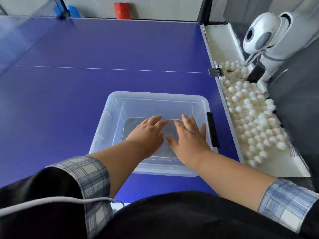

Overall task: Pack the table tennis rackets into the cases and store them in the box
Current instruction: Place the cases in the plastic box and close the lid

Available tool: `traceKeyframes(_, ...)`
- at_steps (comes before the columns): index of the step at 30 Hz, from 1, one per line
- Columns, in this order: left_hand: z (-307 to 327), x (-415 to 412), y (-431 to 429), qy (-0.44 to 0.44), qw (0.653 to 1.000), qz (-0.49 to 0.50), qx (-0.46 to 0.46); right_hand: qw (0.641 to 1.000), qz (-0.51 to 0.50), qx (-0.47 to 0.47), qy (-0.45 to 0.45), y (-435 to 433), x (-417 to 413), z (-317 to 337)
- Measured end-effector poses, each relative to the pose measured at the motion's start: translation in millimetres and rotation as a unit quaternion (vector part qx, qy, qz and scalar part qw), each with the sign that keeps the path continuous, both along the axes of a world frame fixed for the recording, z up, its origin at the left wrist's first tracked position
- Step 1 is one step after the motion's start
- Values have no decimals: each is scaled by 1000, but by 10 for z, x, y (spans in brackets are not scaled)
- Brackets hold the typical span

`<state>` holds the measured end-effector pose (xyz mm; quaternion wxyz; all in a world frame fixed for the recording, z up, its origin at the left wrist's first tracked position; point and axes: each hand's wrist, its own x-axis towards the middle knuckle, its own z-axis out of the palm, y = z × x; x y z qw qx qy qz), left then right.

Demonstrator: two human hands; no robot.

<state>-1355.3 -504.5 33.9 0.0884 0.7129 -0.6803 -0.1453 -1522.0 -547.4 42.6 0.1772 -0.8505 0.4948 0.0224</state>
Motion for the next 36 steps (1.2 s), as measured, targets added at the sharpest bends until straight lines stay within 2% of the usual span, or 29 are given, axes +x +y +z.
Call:
traceKeyframes(6, 1, 999, 578, -14, 999, 32, -23, 999, 33, -10, 25, 156, 1095, -2)
traceKeyframes(8, -22, 1237, 669, -9, 995, 96, -3, 1000, 22, -7, 13, 109, 1451, 23)
traceKeyframes(10, -50, 1443, 678, 64, 977, 196, 47, 1000, 7, 0, 9, 51, 1746, 16)
traceKeyframes(11, -51, 1526, 664, 140, 956, 246, 79, 1000, 2, 2, 17, 37, 1849, -16)
traceKeyframes(13, -62, 1660, 608, 322, 881, 320, 129, 999, 0, -9, 54, 54, 1951, -119)
traceKeyframes(15, -85, 1764, 570, 436, 806, 374, 140, 996, -1, -32, 79, 88, 1960, -196)
traceKeyframes(18, -189, 1933, 484, 495, 735, 447, 120, 995, -10, -43, 87, 85, 1957, -219)
traceKeyframes(20, -263, 1993, 420, 546, 692, 454, 125, 994, -14, -47, 99, 86, 1965, -219)
traceKeyframes(23, -293, 1990, 327, 561, 683, 439, 163, 992, -10, -53, 114, 89, 1976, -235)
traceKeyframes(27, -269, 1925, 281, 624, 617, 447, 177, 990, -7, -56, 130, 72, 1988, -265)
traceKeyframes(30, -296, 1894, 275, 656, 612, 400, 188, 989, -6, -57, 135, 77, 2006, -276)
traceKeyframes(32, -310, 1887, 262, 657, 633, 367, 183, 989, -7, -53, 137, 72, 2018, -277)
traceKeyframes(34, -332, 1883, 236, 634, 672, 339, 178, 989, -6, -52, 142, 59, 2023, -285)
traceKeyframes(36, -342, 1883, 213, 622, 689, 327, 178, 988, -5, -52, 143, 48, 2020, -294)
